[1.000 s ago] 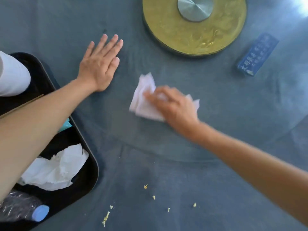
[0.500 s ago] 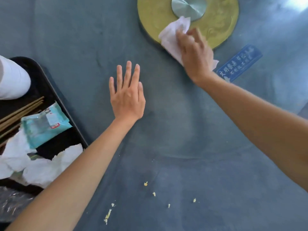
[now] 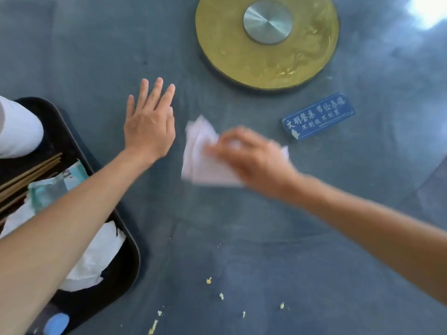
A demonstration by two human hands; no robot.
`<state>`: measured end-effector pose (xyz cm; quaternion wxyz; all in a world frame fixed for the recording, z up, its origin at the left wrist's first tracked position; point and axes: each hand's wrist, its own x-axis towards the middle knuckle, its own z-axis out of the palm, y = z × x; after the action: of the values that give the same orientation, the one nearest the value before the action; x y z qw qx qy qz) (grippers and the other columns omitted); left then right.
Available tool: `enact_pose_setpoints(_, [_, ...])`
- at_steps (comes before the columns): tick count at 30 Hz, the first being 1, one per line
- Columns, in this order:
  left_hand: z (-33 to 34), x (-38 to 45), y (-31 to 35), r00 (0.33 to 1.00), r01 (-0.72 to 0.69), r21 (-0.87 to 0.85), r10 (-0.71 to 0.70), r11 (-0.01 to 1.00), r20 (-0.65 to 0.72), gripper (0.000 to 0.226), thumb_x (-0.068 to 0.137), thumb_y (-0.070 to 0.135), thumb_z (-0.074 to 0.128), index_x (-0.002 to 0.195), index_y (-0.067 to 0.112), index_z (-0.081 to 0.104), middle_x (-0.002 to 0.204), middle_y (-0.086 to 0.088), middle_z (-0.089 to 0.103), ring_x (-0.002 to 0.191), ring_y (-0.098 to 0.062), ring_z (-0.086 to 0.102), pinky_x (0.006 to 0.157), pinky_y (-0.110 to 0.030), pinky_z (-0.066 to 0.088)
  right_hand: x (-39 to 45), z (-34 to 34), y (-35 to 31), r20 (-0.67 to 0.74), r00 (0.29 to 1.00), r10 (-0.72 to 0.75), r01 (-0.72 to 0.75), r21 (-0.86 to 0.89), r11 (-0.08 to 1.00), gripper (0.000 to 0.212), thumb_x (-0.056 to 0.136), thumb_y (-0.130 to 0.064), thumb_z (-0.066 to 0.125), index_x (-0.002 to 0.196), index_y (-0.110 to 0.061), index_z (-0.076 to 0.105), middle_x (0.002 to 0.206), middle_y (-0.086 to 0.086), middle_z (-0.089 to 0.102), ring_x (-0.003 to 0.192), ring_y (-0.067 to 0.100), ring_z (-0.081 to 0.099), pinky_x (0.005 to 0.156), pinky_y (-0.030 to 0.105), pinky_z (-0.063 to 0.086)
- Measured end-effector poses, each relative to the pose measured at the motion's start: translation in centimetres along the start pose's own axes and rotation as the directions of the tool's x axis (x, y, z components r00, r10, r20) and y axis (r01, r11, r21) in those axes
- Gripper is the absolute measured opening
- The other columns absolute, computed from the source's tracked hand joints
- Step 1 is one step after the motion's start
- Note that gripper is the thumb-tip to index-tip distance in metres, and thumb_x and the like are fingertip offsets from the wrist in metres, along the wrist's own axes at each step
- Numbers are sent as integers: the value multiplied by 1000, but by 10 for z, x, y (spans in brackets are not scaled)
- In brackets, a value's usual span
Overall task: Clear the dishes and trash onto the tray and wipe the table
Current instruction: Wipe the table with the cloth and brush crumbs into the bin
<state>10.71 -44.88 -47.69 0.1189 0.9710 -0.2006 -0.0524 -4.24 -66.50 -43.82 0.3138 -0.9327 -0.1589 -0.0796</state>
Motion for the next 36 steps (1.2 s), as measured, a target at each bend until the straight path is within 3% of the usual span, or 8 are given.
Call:
enact_pose_setpoints(3, [2,-19,45,997,73,-111,-70,991,25,53,105,27,34,156,14,34,169,-9,19,157,-29,7,125,-53,11,76,-53,79,-343,899,272,-358,-219,908,33,102,-23,55,131,-28,71,127,6,64,104,26,65,73,37,52])
enact_pose_setpoints(7, [32,-55,80,1000,22,-41,-22,999,-3,58,105,39,27,161,27,23,170,-5,12,158,-25,5,126,-49,6,86,-41,111,-351,757,551,-647,-284,707,44,102,-17,46,144,-29,55,134,9,54,110,35,58,80,41,50])
enact_pose_setpoints(11, [34,-38,46,999,-47,10,48,999,-7,58,104,34,24,161,29,20,170,-1,12,158,-25,6,125,-49,7,22,19,36,-199,900,387,-431,-279,858,51,96,-13,61,141,-36,59,126,-1,61,100,28,59,60,39,47])
enact_pose_setpoints(15, [25,-20,21,993,-114,7,114,993,10,58,103,33,24,161,30,21,170,0,13,157,-23,7,125,-49,6,-61,56,-34,34,983,181,-171,-196,966,58,84,1,65,132,-31,71,119,-1,71,75,26,54,64,29,13])
enact_pose_setpoints(19, [12,-1,-2,989,-145,8,145,989,35,57,103,31,24,160,31,24,170,0,15,157,-24,9,125,-48,7,-78,54,-59,200,978,-54,59,-18,998,75,69,10,60,131,-29,72,120,1,70,77,25,54,60,30,27])
enact_pose_setpoints(23, [4,-13,20,997,-30,-100,37,995,74,67,97,36,15,160,13,22,170,-6,13,157,-28,8,124,-54,9,-11,3,-16,-92,992,88,-86,26,996,48,92,3,60,131,-22,72,123,10,66,97,34,65,68,37,53])
enact_pose_setpoints(30, [36,-83,77,996,-94,-57,94,994,-2,60,103,31,26,161,16,23,169,2,19,157,-19,11,127,-47,10,82,-46,116,-327,793,513,-602,-301,739,44,99,-20,47,141,-31,56,130,8,55,107,35,59,73,38,47])
enact_pose_setpoints(36, [28,-60,32,982,-191,-183,185,964,-49,53,101,10,33,154,11,36,165,2,31,156,-19,18,127,-43,11,24,37,17,-119,931,344,-364,-296,883,55,89,-15,72,138,-37,60,122,-5,61,95,25,58,53,38,50])
